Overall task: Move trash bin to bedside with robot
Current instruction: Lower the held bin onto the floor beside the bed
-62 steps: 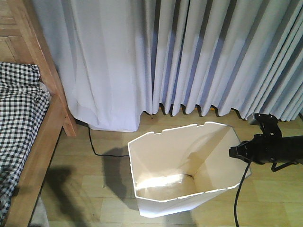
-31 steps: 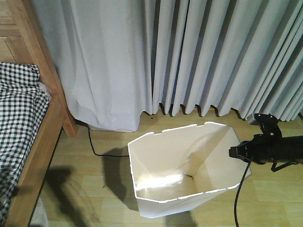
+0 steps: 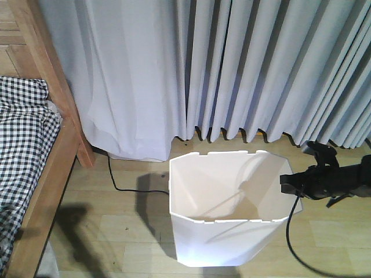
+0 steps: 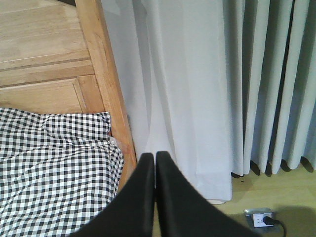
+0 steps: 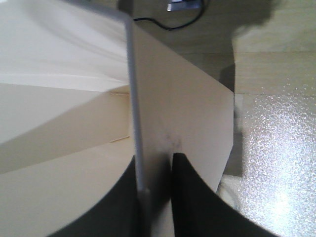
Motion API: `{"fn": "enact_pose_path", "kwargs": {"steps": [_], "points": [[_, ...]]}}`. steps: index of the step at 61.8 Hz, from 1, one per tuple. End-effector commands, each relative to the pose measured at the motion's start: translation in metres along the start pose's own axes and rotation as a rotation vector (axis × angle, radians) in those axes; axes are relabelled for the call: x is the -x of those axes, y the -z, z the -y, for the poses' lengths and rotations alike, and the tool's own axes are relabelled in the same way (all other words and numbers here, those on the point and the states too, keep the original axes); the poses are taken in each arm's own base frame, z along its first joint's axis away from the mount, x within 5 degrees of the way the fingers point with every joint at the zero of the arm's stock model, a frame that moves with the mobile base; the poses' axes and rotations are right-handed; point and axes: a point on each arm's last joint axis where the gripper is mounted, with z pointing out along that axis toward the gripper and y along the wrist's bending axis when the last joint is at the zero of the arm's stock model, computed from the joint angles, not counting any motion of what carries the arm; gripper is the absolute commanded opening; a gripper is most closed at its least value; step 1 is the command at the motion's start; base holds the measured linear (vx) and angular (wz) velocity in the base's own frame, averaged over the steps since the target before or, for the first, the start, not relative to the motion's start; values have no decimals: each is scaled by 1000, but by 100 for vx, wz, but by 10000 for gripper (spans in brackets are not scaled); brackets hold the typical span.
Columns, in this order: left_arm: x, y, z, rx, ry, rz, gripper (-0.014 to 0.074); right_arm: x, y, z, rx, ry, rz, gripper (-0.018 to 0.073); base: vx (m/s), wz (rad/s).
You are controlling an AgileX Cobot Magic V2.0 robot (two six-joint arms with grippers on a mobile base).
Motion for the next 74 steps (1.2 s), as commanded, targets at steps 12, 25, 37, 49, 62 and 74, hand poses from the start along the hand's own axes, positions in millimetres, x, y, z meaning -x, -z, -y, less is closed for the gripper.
{"fn": "enact_pose_path", "kwargs": {"steps": [12, 25, 37, 49, 62, 74], "points": [[-2, -2, 2, -13, 11, 55, -6, 39, -30, 8, 182, -79, 138, -6, 0, 0], [-2, -2, 2, -13, 11, 55, -6, 45, -63, 27, 187, -73, 119, -6, 0, 0], [-2, -2, 2, -13, 11, 55, -6, 47, -92, 44, 190, -108, 116, -6, 0, 0], [-2, -2, 2, -13, 11, 55, -6, 52, -117, 56, 198, -124, 128, -6, 0, 0], [-2, -2, 2, -13, 11, 55, -6, 61, -140, 68, 232, -123, 135, -6, 0, 0], [-2, -2, 2, -13, 11, 55, -6, 68, -156, 75, 244, -92, 115, -6, 0, 0]]}}
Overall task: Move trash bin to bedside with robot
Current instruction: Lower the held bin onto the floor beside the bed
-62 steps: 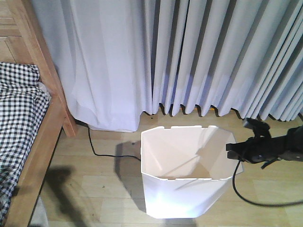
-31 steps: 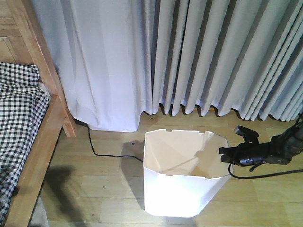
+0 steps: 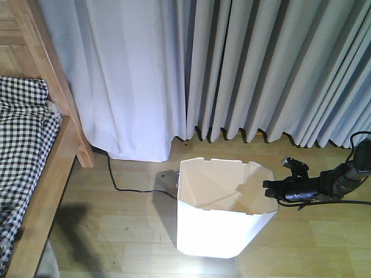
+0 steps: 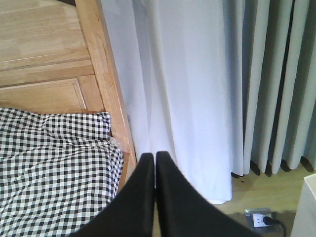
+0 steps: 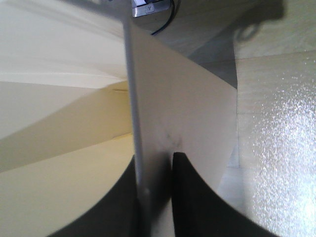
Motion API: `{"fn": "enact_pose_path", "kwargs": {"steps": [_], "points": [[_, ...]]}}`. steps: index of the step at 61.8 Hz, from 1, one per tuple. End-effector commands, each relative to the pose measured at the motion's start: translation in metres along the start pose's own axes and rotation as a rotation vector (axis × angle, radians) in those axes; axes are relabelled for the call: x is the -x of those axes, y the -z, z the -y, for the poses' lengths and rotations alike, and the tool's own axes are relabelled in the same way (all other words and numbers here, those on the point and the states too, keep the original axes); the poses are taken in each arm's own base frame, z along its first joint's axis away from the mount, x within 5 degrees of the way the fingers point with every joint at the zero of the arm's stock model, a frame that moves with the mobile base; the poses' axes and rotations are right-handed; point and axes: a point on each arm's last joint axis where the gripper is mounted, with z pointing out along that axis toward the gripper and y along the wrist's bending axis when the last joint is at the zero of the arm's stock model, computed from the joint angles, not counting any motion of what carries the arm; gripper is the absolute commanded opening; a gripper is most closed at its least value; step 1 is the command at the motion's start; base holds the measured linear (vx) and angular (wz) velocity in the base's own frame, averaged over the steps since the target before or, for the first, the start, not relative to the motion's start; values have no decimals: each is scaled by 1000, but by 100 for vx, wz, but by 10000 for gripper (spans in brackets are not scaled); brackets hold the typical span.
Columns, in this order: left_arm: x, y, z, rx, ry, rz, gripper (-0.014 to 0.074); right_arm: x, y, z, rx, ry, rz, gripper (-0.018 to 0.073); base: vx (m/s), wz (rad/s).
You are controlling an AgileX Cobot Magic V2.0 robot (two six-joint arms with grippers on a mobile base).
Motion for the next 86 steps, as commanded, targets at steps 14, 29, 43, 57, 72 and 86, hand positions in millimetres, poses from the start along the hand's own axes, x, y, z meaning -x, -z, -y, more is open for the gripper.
{"fn": "enact_pose_path", "kwargs": {"steps": [14, 29, 43, 57, 72, 86], "points": [[-2, -2, 2, -13, 11, 55, -6, 52, -2, -46, 247, 68, 80, -3, 0, 0], [-2, -2, 2, -13, 11, 55, -6, 47, -20, -51, 194, 59, 39, 10, 0, 0], [-2, -2, 2, -13, 11, 55, -6, 31, -31, -44, 192, 42, 5, 46, 0, 0], [-2, -2, 2, -13, 11, 55, -6, 22, -36, -41, 194, 38, -16, 110, 0, 0], [-2, -2, 2, -13, 11, 55, -6, 21, -35, -43, 221, 52, -31, 231, 0, 0], [-2, -2, 2, -13, 11, 55, -6, 20, -35, -44, 231, 59, -35, 370, 0, 0]]}}
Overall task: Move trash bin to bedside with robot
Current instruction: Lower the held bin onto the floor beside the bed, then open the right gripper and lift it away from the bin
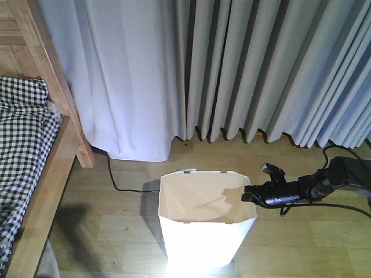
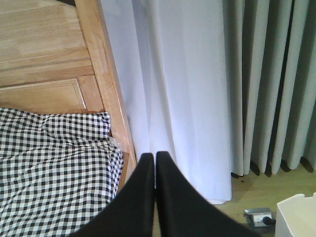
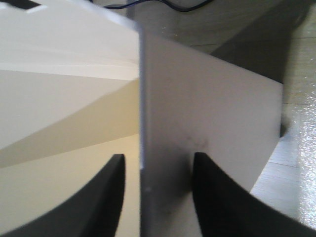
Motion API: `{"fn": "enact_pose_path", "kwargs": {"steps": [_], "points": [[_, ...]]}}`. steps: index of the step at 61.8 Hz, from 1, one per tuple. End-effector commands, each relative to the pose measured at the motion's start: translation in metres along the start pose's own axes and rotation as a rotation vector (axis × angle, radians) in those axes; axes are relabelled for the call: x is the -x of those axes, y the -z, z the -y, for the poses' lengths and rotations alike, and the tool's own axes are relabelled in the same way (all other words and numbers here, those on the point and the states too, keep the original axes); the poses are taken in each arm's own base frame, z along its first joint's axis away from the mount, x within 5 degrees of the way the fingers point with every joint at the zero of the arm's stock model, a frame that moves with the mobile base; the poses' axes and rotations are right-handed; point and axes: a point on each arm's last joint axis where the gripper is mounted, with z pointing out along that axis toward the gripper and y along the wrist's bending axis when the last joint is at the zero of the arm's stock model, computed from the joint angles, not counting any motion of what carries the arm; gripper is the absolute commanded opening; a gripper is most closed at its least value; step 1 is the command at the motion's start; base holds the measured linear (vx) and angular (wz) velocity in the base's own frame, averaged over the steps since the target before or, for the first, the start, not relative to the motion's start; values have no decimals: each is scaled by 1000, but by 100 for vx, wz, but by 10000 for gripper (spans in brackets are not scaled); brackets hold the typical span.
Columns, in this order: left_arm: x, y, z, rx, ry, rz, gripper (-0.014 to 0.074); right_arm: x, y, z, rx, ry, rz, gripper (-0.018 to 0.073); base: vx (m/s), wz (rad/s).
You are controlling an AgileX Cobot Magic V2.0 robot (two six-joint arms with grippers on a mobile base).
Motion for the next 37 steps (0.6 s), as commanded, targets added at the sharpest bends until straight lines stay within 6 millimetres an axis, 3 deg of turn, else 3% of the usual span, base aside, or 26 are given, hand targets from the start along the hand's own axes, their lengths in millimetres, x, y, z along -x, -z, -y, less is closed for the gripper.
{"fn": "enact_pose_path", "kwargs": {"steps": [1, 22, 37], "points": [[-2, -2, 2, -13, 11, 55, -6, 34, 21, -22, 91, 44, 69, 373, 0, 0], [-2, -2, 2, -13, 11, 55, -6, 38, 34, -12, 124, 6, 89, 386, 0, 0], [-2, -2, 2, -13, 11, 55, -6, 52, 54, -17, 128, 54, 71, 386, 0, 0]]}}
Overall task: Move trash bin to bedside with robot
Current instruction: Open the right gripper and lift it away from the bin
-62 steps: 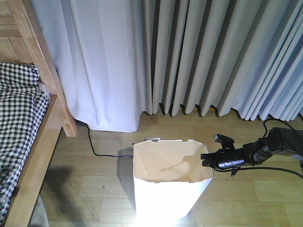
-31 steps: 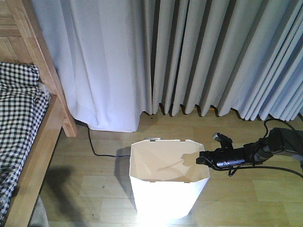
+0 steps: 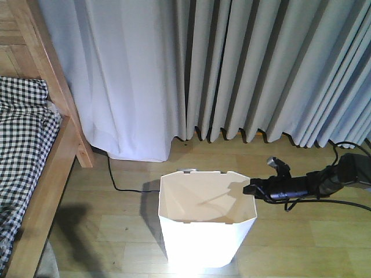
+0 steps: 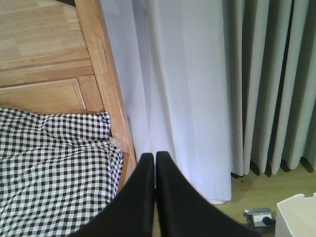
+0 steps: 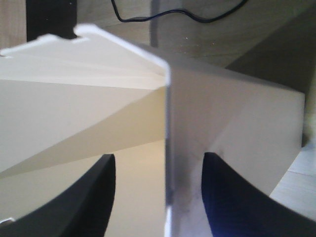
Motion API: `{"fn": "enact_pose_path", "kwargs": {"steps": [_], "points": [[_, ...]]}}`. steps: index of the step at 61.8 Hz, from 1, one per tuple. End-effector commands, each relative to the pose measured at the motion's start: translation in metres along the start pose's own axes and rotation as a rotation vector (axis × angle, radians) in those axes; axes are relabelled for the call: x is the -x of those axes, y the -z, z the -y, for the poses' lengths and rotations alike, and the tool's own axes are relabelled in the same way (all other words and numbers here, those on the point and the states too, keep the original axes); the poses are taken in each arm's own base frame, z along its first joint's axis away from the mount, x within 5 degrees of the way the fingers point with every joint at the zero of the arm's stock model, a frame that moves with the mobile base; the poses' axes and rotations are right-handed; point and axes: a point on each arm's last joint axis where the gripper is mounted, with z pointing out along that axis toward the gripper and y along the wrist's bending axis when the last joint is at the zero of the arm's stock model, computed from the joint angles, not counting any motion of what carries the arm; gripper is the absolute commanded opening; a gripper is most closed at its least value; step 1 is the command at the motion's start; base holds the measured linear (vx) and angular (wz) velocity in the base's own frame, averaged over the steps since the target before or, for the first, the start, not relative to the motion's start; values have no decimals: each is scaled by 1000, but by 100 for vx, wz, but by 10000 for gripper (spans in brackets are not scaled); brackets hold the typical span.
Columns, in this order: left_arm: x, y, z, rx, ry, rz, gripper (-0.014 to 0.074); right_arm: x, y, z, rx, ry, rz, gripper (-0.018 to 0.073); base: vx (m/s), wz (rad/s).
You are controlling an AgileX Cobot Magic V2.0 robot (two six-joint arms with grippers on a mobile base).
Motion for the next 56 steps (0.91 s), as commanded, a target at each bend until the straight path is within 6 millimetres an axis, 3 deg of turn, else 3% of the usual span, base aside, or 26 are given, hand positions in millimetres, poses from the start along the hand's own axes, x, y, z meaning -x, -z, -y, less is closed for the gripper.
{"fn": "enact_pose_path", "kwargs": {"steps": [1, 18, 36, 49, 56], "points": [[-2, -2, 2, -13, 11, 55, -6, 37, 29, -22, 47, 76, 41, 386, 0, 0], [-2, -2, 2, -13, 11, 55, -6, 50, 59, -20, -12, 64, -28, 386, 0, 0], [-2, -2, 2, -13, 11, 55, -6, 65, 107, -28, -237, 95, -245, 384, 0, 0], [-2, -2, 2, -13, 11, 55, -6, 53, 122, -51, -97, -6, -451, 384, 0, 0], [-2, -2, 2, -13, 11, 55, -6, 60, 124, -51, -107, -60, -381, 384, 0, 0]]}}
